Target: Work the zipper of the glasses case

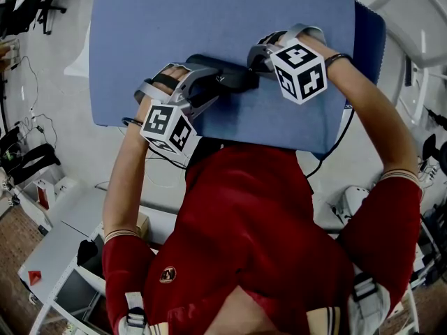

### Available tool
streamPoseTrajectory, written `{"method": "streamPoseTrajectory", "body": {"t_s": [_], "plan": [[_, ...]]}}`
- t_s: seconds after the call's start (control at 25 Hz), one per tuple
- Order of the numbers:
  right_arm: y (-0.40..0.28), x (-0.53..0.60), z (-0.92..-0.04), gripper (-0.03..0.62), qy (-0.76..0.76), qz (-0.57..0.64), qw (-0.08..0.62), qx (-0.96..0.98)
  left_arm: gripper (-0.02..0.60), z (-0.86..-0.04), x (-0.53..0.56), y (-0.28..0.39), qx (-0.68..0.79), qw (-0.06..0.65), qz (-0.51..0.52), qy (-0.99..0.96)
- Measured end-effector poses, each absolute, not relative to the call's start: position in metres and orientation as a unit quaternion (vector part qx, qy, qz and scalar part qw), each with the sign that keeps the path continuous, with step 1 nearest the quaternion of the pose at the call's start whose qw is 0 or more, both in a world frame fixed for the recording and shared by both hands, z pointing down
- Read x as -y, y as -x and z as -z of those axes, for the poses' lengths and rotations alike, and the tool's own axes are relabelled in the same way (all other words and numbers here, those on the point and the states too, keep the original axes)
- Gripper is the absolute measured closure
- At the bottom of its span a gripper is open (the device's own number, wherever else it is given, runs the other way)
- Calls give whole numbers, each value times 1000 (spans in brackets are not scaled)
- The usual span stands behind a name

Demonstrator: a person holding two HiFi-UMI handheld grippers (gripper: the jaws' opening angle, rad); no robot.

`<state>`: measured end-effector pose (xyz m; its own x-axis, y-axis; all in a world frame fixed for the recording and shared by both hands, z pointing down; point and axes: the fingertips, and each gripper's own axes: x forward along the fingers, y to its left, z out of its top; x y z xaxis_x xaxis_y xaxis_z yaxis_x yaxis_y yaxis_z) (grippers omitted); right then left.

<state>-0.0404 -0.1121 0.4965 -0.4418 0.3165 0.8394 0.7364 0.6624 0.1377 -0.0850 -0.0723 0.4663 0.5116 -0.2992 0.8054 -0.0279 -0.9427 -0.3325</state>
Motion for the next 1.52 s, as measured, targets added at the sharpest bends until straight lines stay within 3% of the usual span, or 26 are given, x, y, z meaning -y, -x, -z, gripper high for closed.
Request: {"method": "streamPoseTrajectory", "body": {"t_s": [1.52], "plan": [[30,63,-487,592,70,115,473,870,374,-465,73,87,-119,145,452,872]]}}
